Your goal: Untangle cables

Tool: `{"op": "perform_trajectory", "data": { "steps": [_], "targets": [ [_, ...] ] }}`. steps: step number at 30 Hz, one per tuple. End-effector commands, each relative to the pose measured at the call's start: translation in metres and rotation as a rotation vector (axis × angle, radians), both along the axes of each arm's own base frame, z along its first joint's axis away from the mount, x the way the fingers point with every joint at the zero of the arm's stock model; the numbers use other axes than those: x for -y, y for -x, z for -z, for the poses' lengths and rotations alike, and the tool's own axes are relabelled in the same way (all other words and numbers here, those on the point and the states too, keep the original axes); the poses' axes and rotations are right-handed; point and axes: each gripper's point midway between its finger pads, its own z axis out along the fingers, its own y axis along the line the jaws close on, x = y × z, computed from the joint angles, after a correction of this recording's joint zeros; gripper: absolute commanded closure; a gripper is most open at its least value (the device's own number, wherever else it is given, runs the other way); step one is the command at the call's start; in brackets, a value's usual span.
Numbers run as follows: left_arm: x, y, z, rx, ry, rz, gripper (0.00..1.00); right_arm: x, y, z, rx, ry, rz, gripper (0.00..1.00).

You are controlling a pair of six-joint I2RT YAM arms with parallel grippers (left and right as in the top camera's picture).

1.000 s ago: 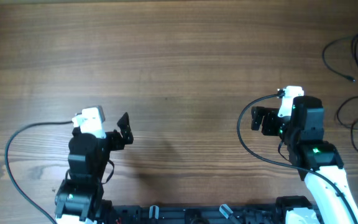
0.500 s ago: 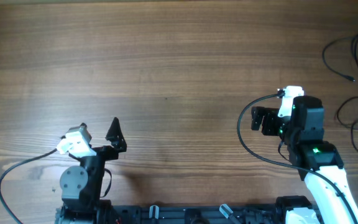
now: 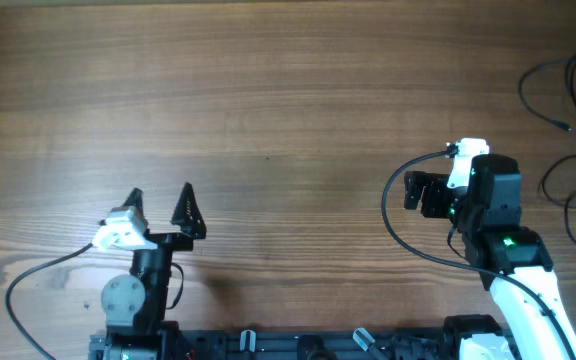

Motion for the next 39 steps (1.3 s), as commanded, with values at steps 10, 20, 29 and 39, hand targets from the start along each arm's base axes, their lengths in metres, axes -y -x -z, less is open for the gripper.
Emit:
{"op": "perform_trajectory", "data": {
  "steps": [10, 20, 29, 39],
  "targets": [
    [-0.0025, 0.0, 0.0157, -0.044, -0.002, -0.012, 0.0, 0.0023, -0.0054, -0.0111, 0.029, 0.0, 0.021, 0.0],
    [-0.0034, 0.0, 0.0156, -0.033, -0.304, -0.002, 0.0, 0.0023, -0.0054, -0.0111, 0.029, 0.0, 0.021, 0.0],
    [-0.0038, 0.0, 0.0156, -0.03, -0.395, 0.0, 0.0, 0.0023, -0.0054, -0.0111, 0.029, 0.0, 0.021, 0.0],
    [-0.0038, -0.0001, 0.0149, -0.027, -0.395, -0.001, 0.0, 0.0023, -0.0054, -0.0111, 0.029, 0.001, 0.02, 0.0]
  ]
}}
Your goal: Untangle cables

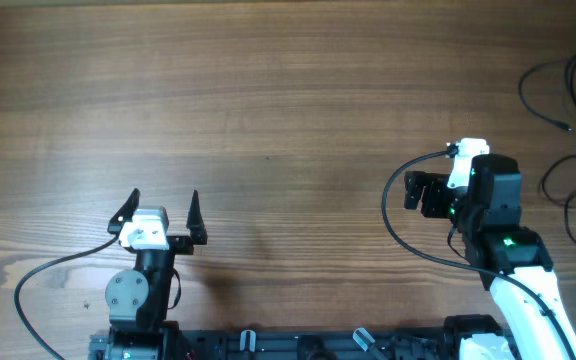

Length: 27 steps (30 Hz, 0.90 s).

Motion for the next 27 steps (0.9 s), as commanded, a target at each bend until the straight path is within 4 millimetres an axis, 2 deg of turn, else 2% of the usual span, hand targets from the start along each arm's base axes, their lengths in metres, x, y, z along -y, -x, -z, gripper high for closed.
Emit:
{"op": "perform_trajectory", "data": {
  "steps": [1, 14, 16, 19, 21, 24, 26, 27],
  "targets": [
    [-0.002, 0.0, 0.0, 0.005, -0.023, -0.01, 0.0, 0.002, -0.005, -0.011, 0.029, -0.002, 0.018, 0.0],
    [-0.002, 0.0, 0.001, 0.001, -0.023, -0.01, 0.0, 0.002, -0.004, -0.01, 0.03, 0.0, 0.017, 0.0],
    [-0.002, 0.0, 0.001, 0.001, -0.023, -0.01, 0.0, 0.015, -0.009, -0.032, 0.128, 0.067, 0.054, 0.0],
    [-0.002, 0.0, 0.001, 0.001, -0.023, -0.01, 0.0, 0.023, -0.002, -0.044, 0.277, 0.115, 0.07, 0.0],
    [-0.002, 0.0, 0.001, 0.001, -0.023, -0.01, 0.0, 0.023, 0.009, -0.031, 0.331, 0.096, 0.084, 0.0],
    [-0.002, 0.0, 0.001, 0.001, -0.023, -0.01, 0.0, 0.02, 0.03, -0.002, 0.366, 0.066, 0.077, 0.0],
    [-0.002, 0.0, 0.001, 0.001, -0.023, -0.01, 0.0, 0.021, 0.034, -0.002, 0.408, 0.082, 0.066, 0.0],
    [-0.002, 0.0, 0.001, 0.001, -0.023, -0.01, 0.0, 0.021, 0.035, -0.008, 0.449, 0.106, 0.049, 0.0]
  ]
}}
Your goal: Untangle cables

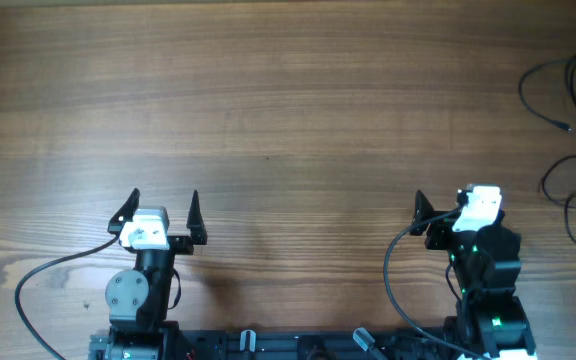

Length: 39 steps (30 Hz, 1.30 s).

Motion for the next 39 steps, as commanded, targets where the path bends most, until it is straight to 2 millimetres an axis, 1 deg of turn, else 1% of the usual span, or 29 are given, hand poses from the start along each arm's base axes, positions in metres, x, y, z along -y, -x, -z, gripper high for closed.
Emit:
{"op": "perform_trajectory", "data": {
  "steps": [1, 3, 5, 8, 9, 14, 18, 20, 22, 32, 35, 38, 39],
  "targets": [
    [-0.002, 0.0, 0.0, 0.002, -0.015, -0.011, 0.0, 0.002, 0.001, -0.017, 0.095, 0.061, -0.018, 0.0],
    [-0.002, 0.0, 0.0, 0.002, -0.015, -0.011, 0.0, 0.002, 0.002, -0.035, 0.176, 0.137, -0.045, 0.0],
    [-0.002, 0.0, 0.0, 0.002, -0.015, -0.011, 0.0, 0.002, 0.004, -0.049, 0.237, 0.174, -0.054, 0.01],
    [-0.002, 0.0, 0.0, 0.002, -0.015, -0.011, 0.0, 0.002, 0.004, -0.067, 0.343, 0.177, -0.046, 0.0],
    [-0.002, 0.0, 0.0, 0.002, -0.015, -0.011, 0.0, 0.002, 0.003, -0.068, 0.359, 0.177, -0.044, 0.0],
    [-0.002, 0.0, 0.0, 0.002, -0.015, -0.011, 0.0, 0.001, 0.003, -0.066, 0.421, 0.147, -0.039, 0.01],
    [-0.002, 0.0, 0.0, 0.002, -0.015, -0.011, 0.0, 0.0, 0.005, -0.074, 0.473, 0.146, -0.038, 0.0],
    [-0.002, 0.0, 0.0, 0.002, -0.015, -0.011, 0.0, -0.001, 0.005, -0.075, 0.475, 0.145, -0.043, 0.0],
    [-0.002, 0.0, 0.0, 0.002, -0.015, -0.011, 0.0, -0.001, 0.005, -0.071, 0.466, 0.144, -0.047, 0.0],
    [-0.002, 0.0, 0.0, 0.002, -0.015, -0.011, 0.0, -0.003, 0.005, -0.07, 0.463, 0.145, -0.058, 0.0],
    [-0.002, 0.0, 0.0, 0.002, -0.015, -0.011, 0.0, -0.003, 0.005, -0.07, 0.464, 0.214, -0.074, 0.0],
    [-0.002, 0.0, 0.0, 0.002, -0.015, -0.011, 0.01, -0.004, 0.005, -0.07, 0.464, 0.216, -0.08, 0.0],
    [-0.002, 0.0, 0.0, 0.002, -0.015, -0.011, 0.0, -0.004, 0.005, -0.07, 0.464, 0.216, -0.08, 0.0]
  ]
}}
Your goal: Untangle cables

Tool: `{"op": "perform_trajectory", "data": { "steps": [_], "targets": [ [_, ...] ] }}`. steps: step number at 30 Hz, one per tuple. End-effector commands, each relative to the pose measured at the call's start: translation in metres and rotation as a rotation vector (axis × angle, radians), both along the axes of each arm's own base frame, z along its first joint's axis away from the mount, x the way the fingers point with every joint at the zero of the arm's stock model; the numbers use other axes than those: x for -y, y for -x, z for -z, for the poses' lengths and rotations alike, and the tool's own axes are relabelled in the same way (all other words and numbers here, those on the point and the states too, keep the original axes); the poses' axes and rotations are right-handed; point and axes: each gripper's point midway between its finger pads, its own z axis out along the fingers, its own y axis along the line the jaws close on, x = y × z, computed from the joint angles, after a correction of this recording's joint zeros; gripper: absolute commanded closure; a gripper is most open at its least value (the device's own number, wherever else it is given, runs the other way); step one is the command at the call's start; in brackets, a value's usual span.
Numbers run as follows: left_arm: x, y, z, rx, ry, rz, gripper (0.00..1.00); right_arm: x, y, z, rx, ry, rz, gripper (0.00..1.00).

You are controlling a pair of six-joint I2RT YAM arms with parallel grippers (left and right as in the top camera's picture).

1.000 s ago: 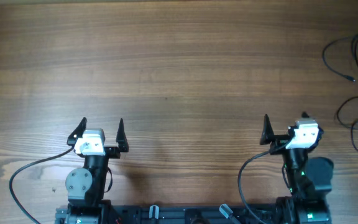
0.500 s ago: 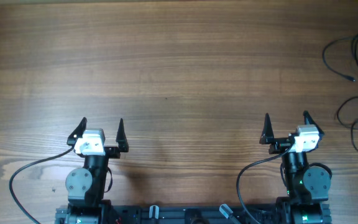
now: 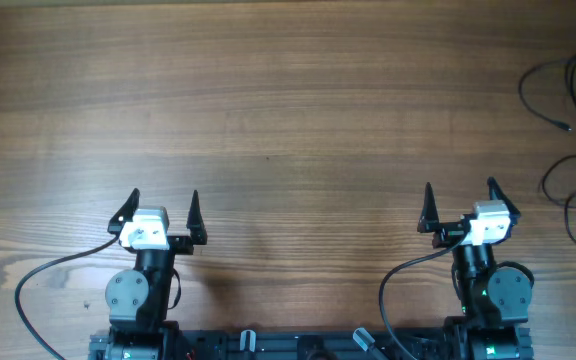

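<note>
Thin black cables [image 3: 574, 130] lie in loose loops at the far right edge of the wooden table [image 3: 288, 110], partly cut off by the frame. My left gripper [image 3: 160, 205] stands open near the front left, nothing between its fingers. My right gripper [image 3: 458, 200] stands open near the front right, also empty, well to the left of the cables. Both point toward the far side of the table.
Each arm's own black lead curls on the table beside its base, one at the left [image 3: 38, 290] and one at the right [image 3: 393, 290]. A dark rail [image 3: 298, 345] with clips runs along the front edge.
The right arm has drawn back and squared up: its gripper now points straight away from the base, both fingertips showing and apart. The left arm and the cables have not moved.
At first the left gripper was open and turned slightly right, the right arm reached out with its gripper turned left. Then the left gripper stood straight. Later the right arm had pulled back toward its base, and now it stands straight and open. The cables stayed put.
</note>
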Motion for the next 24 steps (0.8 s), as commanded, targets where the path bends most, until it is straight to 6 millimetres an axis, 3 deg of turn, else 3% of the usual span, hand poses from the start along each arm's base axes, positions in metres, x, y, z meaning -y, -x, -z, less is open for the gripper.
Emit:
{"op": "perform_trajectory", "data": {
  "steps": [1, 4, 24],
  "targets": [
    [-0.0024, 0.0002, 0.0004, 0.002, -0.015, -0.011, 0.0, -0.002, 0.0002, 0.0034, 0.004, 0.02, -0.014, 0.0],
    [-0.0024, 0.0002, 0.0004, 0.002, -0.015, -0.011, 0.0, 0.0041, 0.0, 0.0035, 0.0, -0.052, 0.01, 0.0],
    [-0.0024, 0.0002, 0.0004, 0.002, -0.015, -0.011, 0.0, 0.0045, 0.0, 0.0032, 0.001, -0.055, 0.012, 0.0]
  ]
}}
